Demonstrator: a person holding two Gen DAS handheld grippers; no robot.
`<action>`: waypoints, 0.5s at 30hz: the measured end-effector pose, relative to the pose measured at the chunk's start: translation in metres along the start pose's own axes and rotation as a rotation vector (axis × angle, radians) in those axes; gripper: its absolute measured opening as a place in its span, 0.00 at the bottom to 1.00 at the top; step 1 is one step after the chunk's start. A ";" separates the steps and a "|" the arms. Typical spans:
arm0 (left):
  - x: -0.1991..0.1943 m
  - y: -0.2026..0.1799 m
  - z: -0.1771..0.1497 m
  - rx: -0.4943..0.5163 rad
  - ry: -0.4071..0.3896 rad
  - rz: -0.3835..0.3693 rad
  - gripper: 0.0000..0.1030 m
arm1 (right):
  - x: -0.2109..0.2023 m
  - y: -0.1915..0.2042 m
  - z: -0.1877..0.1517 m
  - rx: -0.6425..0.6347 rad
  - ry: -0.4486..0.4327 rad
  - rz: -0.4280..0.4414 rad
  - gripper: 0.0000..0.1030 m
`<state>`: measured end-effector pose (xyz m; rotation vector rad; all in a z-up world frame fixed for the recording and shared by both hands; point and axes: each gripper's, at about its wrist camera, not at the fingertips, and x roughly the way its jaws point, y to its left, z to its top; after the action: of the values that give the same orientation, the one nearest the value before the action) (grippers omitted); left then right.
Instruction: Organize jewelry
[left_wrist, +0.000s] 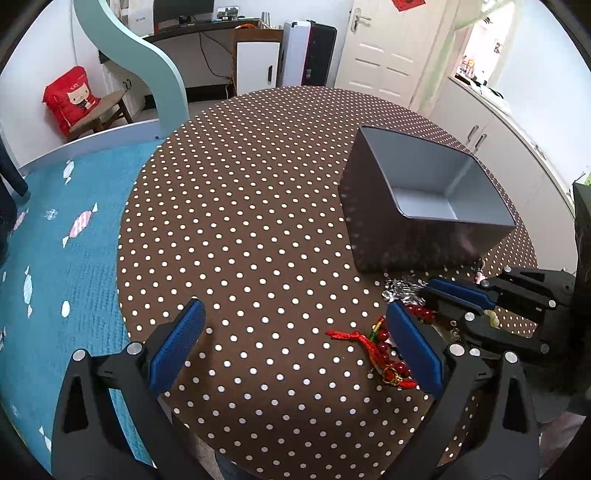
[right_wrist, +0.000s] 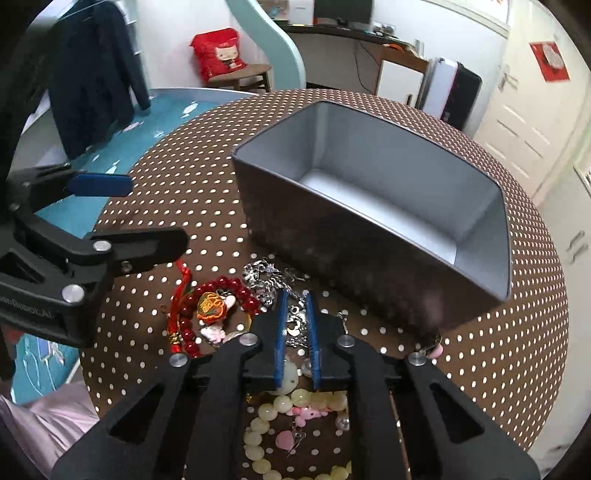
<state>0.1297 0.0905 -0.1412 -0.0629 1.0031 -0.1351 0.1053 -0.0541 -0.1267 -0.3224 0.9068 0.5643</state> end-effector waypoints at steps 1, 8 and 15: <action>0.000 -0.002 0.000 0.006 -0.003 -0.006 0.95 | 0.000 0.000 0.000 -0.014 0.003 -0.006 0.06; 0.005 -0.014 0.004 0.034 0.001 -0.062 0.94 | -0.020 -0.014 -0.001 0.099 -0.073 0.065 0.00; 0.007 -0.031 0.010 0.069 -0.007 -0.078 0.94 | -0.047 -0.018 -0.005 0.131 -0.149 0.060 0.00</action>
<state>0.1392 0.0590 -0.1384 -0.0393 0.9890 -0.2402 0.0898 -0.0863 -0.0908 -0.1330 0.8069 0.5733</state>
